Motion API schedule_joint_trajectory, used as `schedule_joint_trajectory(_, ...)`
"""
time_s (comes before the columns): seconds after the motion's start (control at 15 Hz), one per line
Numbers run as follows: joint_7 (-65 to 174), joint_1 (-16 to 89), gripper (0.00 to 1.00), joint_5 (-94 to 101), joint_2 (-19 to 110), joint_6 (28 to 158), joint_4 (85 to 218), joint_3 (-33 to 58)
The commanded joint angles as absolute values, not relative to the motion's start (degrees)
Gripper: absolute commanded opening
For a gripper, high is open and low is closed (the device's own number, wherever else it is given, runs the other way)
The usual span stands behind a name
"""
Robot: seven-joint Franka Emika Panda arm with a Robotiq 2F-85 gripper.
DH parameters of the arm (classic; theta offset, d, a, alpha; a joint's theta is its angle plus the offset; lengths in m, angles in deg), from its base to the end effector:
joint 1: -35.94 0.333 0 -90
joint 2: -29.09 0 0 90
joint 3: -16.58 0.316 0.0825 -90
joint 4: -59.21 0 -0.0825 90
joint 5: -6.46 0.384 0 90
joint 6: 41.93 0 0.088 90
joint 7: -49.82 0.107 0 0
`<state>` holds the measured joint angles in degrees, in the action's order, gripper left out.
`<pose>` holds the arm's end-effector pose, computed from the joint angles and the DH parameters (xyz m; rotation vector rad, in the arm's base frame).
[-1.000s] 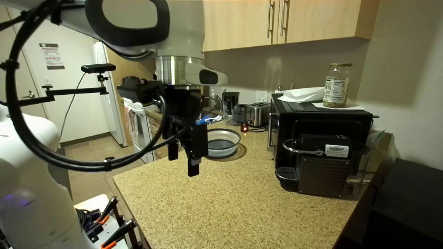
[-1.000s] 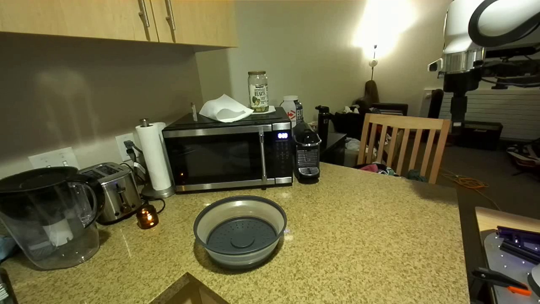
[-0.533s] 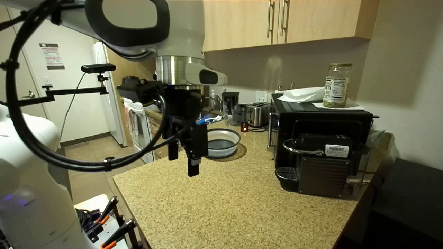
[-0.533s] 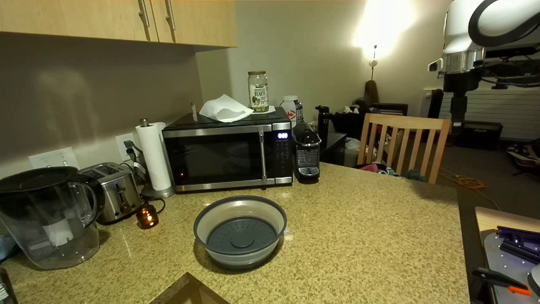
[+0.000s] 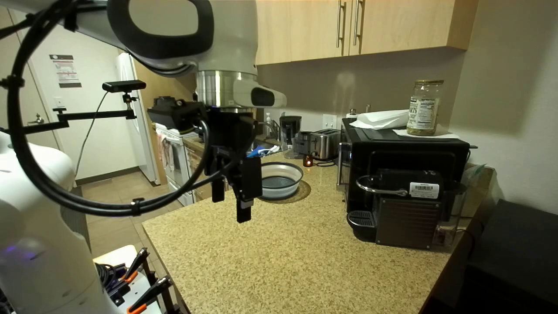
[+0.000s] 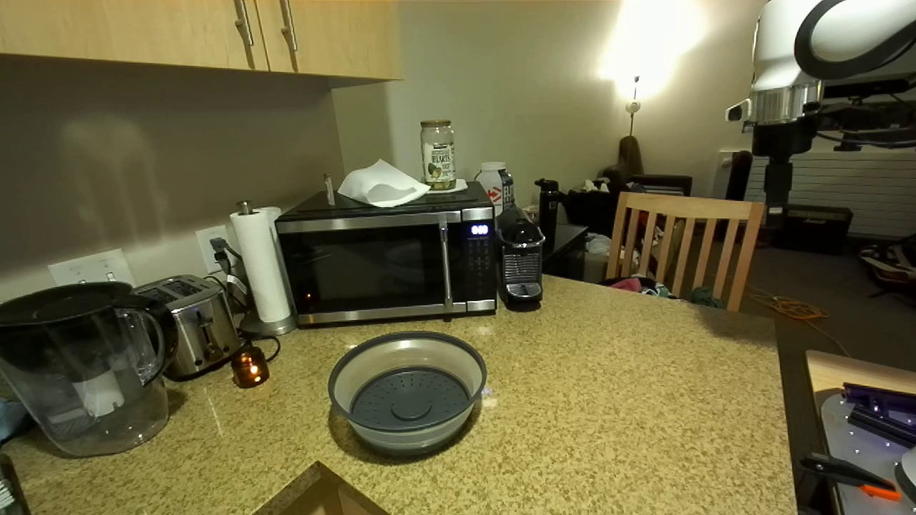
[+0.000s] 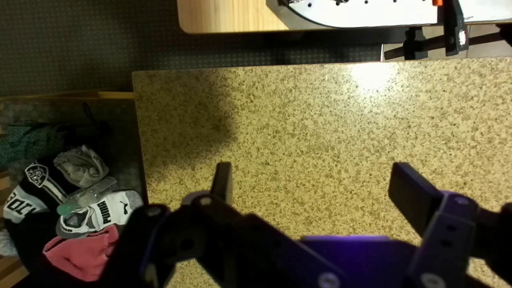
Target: Move the bowl
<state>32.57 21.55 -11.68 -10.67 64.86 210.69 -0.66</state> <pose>0.2719 -0.1941 0.4386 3.0711 -0.1027 -0.2006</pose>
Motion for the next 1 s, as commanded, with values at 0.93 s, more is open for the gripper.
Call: schedule_joint_trajectory(0.93, 33.78, 25.22, 1.00, -10.03, -9.28, 64.82, 207.87, 1.98)
